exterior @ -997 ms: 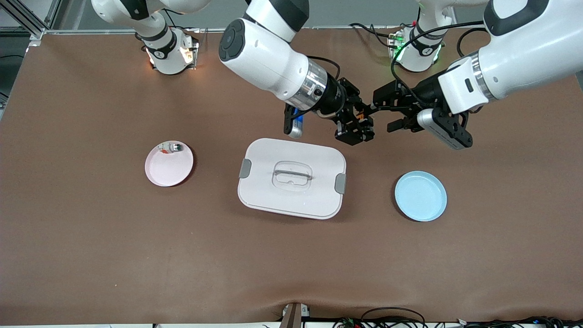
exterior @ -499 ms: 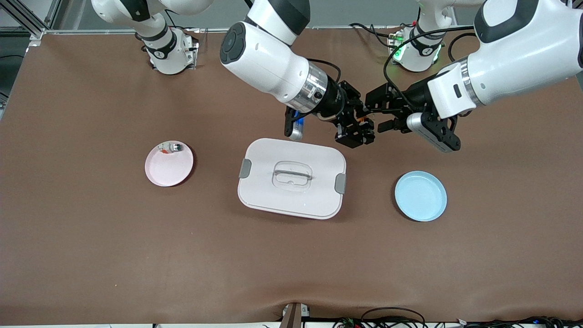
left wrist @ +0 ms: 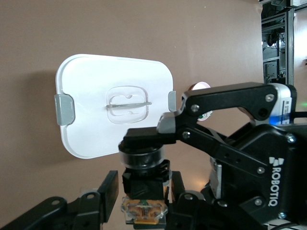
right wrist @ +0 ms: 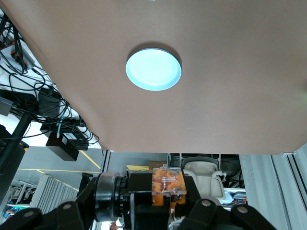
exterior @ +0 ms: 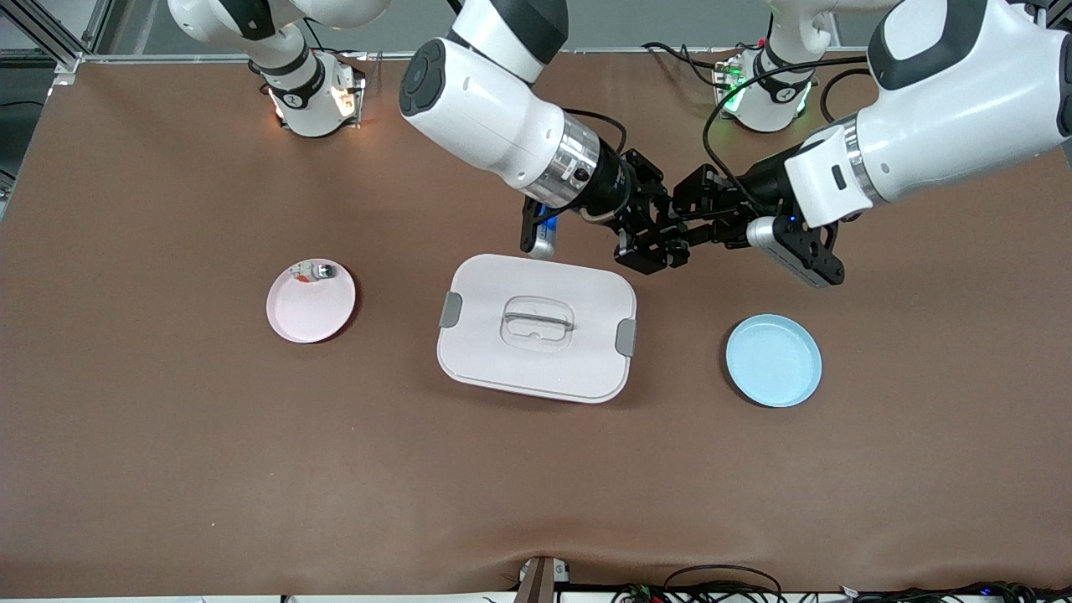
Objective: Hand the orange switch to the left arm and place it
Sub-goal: 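Close the left gripper on the switch held by the right gripper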
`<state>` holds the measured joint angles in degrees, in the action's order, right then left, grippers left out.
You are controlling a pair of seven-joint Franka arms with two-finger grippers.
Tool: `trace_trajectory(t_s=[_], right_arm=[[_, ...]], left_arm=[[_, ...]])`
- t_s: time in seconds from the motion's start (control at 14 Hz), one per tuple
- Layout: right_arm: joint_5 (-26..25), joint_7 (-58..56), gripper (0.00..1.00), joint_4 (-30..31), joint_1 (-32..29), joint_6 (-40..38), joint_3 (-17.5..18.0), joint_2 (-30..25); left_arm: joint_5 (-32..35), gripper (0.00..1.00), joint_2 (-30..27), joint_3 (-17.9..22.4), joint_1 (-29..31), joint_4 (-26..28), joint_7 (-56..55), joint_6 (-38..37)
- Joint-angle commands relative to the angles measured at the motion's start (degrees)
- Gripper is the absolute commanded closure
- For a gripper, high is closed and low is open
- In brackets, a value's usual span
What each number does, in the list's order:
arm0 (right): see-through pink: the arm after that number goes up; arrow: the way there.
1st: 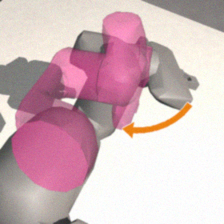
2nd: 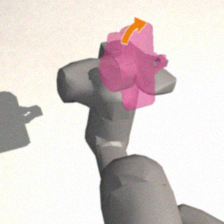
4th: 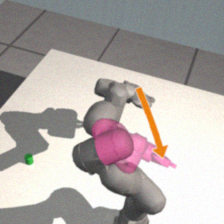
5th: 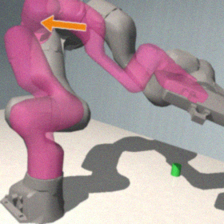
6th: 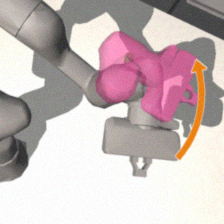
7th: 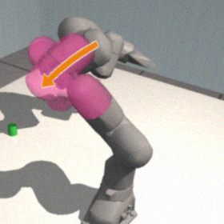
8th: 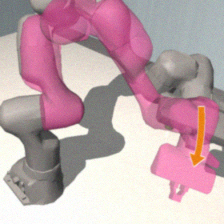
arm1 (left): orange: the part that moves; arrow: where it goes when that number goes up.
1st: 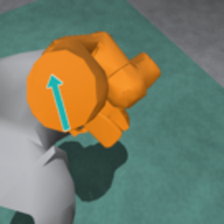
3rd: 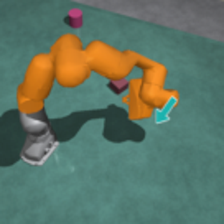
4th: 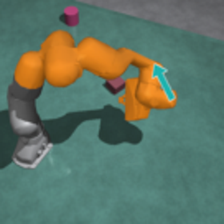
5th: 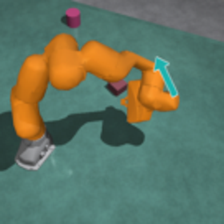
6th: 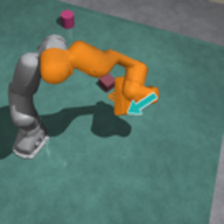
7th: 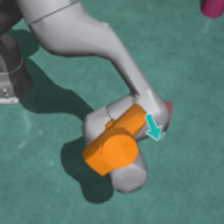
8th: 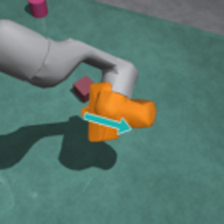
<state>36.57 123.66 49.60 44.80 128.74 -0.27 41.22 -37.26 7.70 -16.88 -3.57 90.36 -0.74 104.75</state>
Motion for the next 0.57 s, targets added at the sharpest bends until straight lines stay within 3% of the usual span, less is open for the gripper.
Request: trace_trajectory(t_s=[0.0, 0.28, 0.36, 0.43, 0.5], right_arm=[[-0.53, 1.58, 1.00, -3.46, -3.22, -0.60, 3.61, 0.97], [-0.53, 1.67, 1.00, -3.37, -3.23, -0.33, 3.61, 0.97], [-0.53, 1.58, 0.96, -3.37, -3.23, -0.33, 3.61, 0.97], [-0.53, 1.58, 0.28, -3.37, -3.23, -0.51, 3.61, 0.97], [-0.53, 1.50, 0.32, -3.46, -3.32, -0.51, 3.61, 0.97]], left_arm=[[-0.01, 0.55, 0.03, -0.08, 0.05, 0.34, 0.04, 0.72], [0.26, 0.95, 0.03, -0.08, 0.05, 0.34, 0.12, 0.72], [0.26, 1.00, 0.03, -0.08, 0.05, 0.34, 0.12, 0.72], [0.26, 1.00, 0.03, -0.08, 0.05, 0.34, 0.30, 0.72], [0.34, 1.00, 0.03, 0.00, 0.05, 0.34, 0.39, 0.72]])
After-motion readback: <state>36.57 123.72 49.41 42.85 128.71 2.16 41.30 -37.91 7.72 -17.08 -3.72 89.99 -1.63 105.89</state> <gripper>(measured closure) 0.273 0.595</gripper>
